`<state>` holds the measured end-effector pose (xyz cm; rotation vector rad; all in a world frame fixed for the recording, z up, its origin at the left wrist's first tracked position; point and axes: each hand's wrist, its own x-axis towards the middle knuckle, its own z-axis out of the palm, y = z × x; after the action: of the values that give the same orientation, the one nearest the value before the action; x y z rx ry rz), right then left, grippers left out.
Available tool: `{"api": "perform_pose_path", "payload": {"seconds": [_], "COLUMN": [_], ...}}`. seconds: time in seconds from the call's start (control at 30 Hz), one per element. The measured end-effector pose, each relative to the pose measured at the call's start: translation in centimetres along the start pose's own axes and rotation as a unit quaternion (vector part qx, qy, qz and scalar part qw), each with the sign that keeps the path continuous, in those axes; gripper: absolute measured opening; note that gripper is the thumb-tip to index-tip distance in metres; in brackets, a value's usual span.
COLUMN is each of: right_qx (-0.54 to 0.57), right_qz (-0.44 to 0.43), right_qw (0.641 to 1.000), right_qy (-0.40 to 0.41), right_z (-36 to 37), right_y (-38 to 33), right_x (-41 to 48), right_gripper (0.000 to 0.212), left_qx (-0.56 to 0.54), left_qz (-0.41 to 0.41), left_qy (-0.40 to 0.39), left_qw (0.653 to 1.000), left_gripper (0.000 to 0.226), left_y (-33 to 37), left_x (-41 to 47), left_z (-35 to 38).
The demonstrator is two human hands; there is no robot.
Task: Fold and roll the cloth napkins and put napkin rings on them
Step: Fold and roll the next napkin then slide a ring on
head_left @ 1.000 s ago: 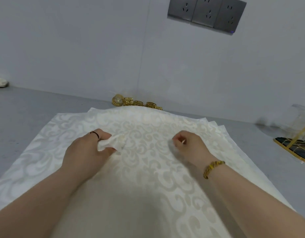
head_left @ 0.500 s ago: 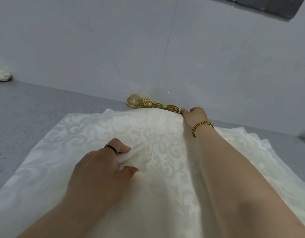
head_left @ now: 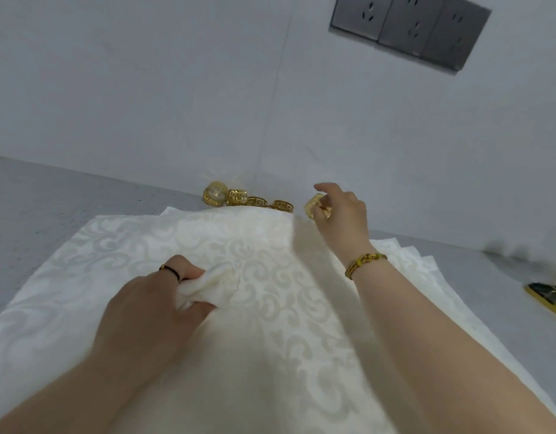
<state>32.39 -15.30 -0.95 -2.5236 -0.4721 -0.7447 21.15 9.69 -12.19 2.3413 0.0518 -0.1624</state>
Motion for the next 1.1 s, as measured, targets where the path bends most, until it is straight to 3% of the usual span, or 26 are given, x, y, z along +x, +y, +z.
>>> {"api": "perform_pose_path", "payload": {"seconds": [0.03,0.07,0.17,0.2,0.3,0.4,0.57,0.67,0.77,0.87,1.0,1.1], "right_qx": [-0.01,-0.016,-0.065,-0.085,-0.081,-0.07,-0.038,-0.033,0.018,0.117,0.387,0.464], "right_qz": [-0.02,-0.036,-0.14,-0.165,-0.188,-0.154,-0.018,0.06,0.099,0.128,0.176,0.174], "right_qw": [1.0,0.999,0.987,0.981,0.974,0.974,0.976,0.966,0.961,0.962,0.895,0.863], "right_qy": [-0.019,-0.035,-0.048,-0.059,-0.095,-0.153,-0.214,-0.251,-0.259,-0.21,-0.136,-0.102], "right_z": [-0.7,-1.6,-3.6,-4.6,-5.5,-6.9,-8.0,-7.8,-7.7,-8.1,-8.8,-8.3], "right_y": [-0.2,-0.3,-0.1,0.0,0.7,0.3,-0.3,-0.7,-0.9,-1.5,-3.6,-5.4], "right_x": [-1.5,-3.1,-8.2,-10.1,-13.6,-15.6,-16.2,-15.4,-15.4,-16.2,-18.3,-19.7], "right_gripper": [0.036,0.034,0.027,0.027,0.029,0.032,0.067,0.061,0.044,0.038,0.03,0.037], "left_qx": [-0.006,0.01,0.023,0.037,0.056,0.082,0.028,-0.04,-0.093,-0.137,-0.173,-0.188], "left_qz": [-0.037,-0.068,-0.002,0.035,0.068,0.077,0.143,0.147,0.12,0.086,0.071,0.054], "left_qy": [-0.013,0.026,0.231,0.266,0.266,0.271,0.245,0.237,0.217,0.213,0.255,0.285], "left_qw": [0.999,0.997,0.973,0.963,0.96,0.956,0.959,0.959,0.964,0.963,0.949,0.938], "left_gripper": [0.055,0.063,0.026,0.022,0.022,0.021,0.025,0.028,0.023,0.021,0.023,0.026], "left_y": [0.7,3.5,8.3,9.4,9.6,10.7,12.9,14.2,14.0,13.2,13.3,13.4], "left_x": [0.2,-1.1,-5.3,-6.9,-7.1,-8.3,-11.2,-12.8,-13.5,-13.3,-12.9,-12.4], "left_z": [-0.1,-0.3,1.4,2.0,2.0,2.3,3.3,4.2,5.5,6.0,5.7,5.7]}}
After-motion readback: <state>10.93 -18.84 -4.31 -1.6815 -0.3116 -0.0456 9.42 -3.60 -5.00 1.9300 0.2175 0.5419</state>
